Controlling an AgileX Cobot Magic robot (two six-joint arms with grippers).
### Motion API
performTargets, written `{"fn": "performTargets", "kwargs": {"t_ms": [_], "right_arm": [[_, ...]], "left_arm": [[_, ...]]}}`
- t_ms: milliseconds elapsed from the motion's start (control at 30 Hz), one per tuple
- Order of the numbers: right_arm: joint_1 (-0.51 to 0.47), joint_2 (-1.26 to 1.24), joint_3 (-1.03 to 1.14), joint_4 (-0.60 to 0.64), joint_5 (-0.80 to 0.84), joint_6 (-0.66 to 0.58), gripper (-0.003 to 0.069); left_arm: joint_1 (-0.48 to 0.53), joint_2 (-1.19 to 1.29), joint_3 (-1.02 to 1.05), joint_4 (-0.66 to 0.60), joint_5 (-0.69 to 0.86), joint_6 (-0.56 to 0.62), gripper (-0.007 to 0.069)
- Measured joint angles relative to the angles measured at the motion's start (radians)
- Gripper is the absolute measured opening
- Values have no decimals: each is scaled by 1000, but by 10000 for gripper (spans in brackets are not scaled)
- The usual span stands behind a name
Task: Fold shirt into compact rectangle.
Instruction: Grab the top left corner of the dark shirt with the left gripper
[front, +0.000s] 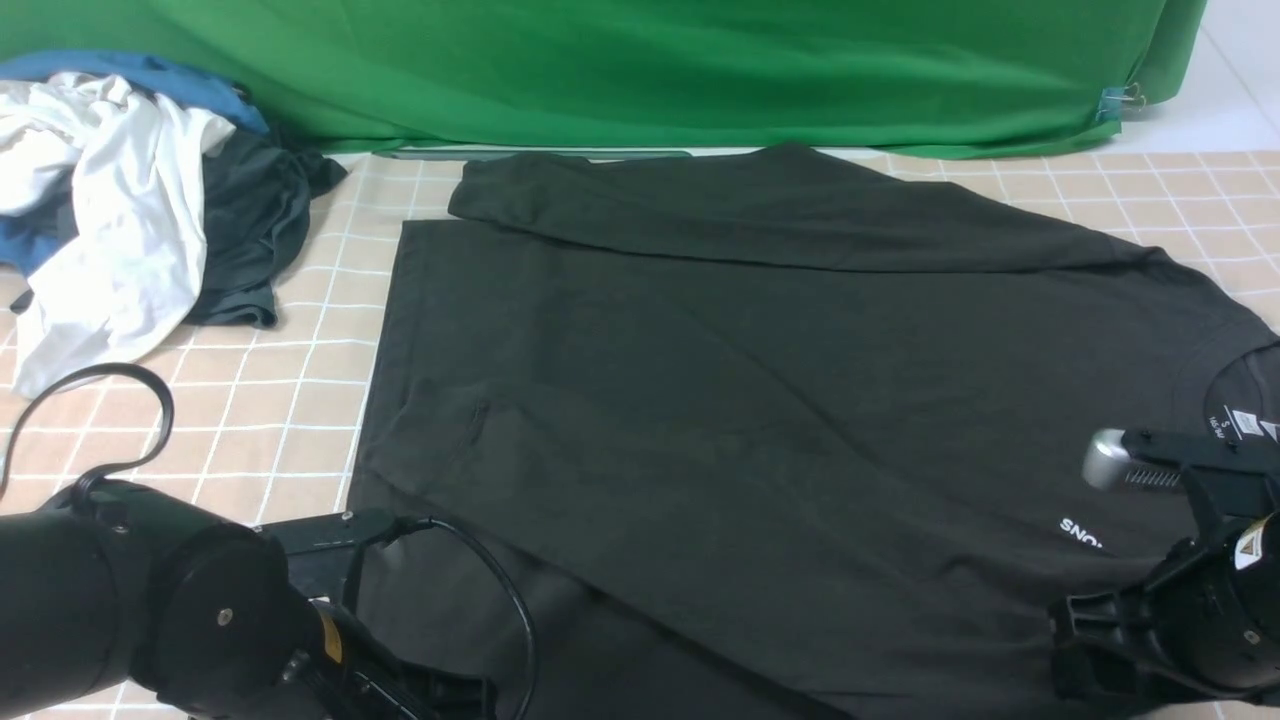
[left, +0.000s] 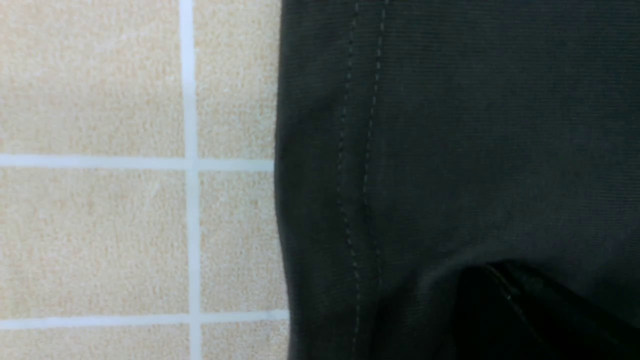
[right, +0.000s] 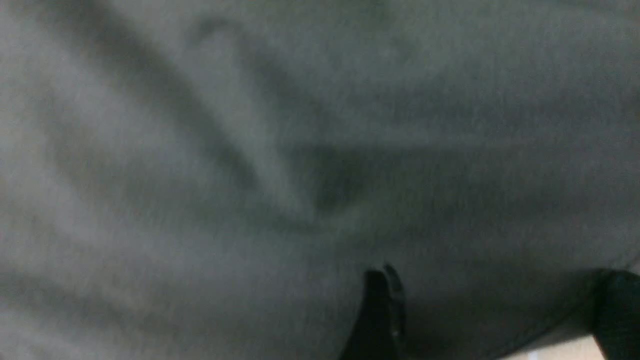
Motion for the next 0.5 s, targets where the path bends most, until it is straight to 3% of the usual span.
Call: {"fn": "performTargets", "kwargs": {"t_ms": [233, 367, 500], "right_arm": [[6, 64, -12, -12, -3, 8, 570], [20, 67, -13, -37, -2, 5, 496], [45, 75, -13, -88, -19, -34, 145]], "left_arm": [[0, 2, 0, 0, -2, 3, 13], [0, 2, 0, 0, -3, 3, 13], [0, 2, 0, 0, -2, 3, 13]]}}
